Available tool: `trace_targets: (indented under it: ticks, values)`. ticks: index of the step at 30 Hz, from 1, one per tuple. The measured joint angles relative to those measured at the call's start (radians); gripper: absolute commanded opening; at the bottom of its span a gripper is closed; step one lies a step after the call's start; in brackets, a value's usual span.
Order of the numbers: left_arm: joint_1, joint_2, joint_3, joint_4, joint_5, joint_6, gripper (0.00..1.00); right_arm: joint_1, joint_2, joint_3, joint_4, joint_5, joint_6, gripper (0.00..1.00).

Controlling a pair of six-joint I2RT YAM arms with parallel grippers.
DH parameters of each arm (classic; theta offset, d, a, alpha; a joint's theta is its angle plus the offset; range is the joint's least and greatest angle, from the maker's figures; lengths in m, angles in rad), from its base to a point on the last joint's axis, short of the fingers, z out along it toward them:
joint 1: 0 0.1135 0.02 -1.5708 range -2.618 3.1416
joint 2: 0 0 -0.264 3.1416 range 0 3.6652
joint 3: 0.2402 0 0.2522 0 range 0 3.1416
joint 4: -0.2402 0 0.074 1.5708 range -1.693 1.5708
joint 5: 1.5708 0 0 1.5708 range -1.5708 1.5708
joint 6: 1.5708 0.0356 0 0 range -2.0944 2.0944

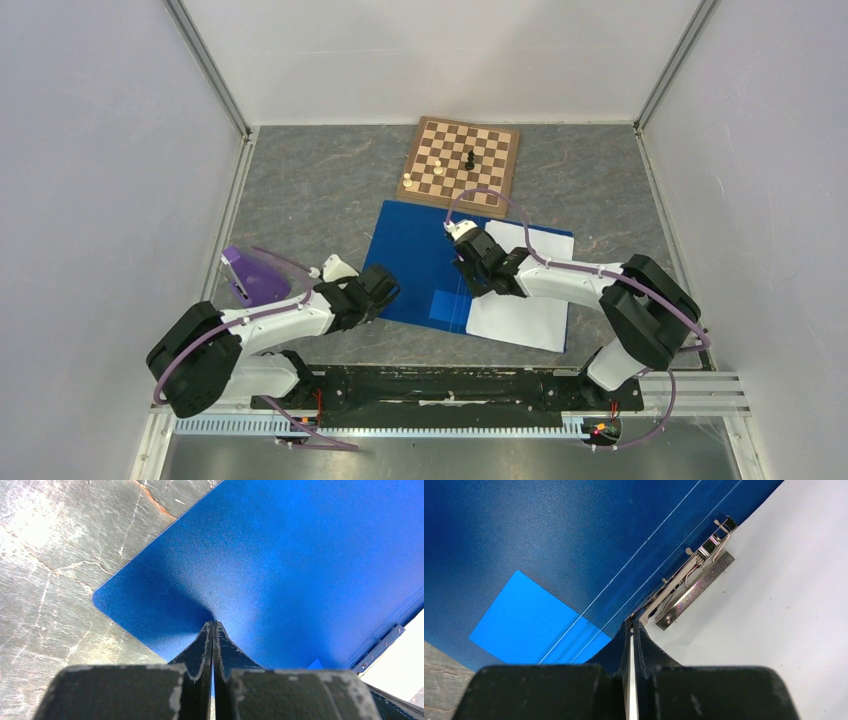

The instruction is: Put the files into the folder

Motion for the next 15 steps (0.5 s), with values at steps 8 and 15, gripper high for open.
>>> trace_targets:
  ticks: [8,15]
  values:
    - [0.000,0.001,0.002,-0.005,-0.008,0.000,0.02,0.000,0.021,0.000,0.013,-0.009,0.000,0.00]
    - [-0.005,0.010,0.009,-0.011,-0.015,0.000,0.02,-0.005,0.024,0.010,0.008,-0.024,0.000,0.00]
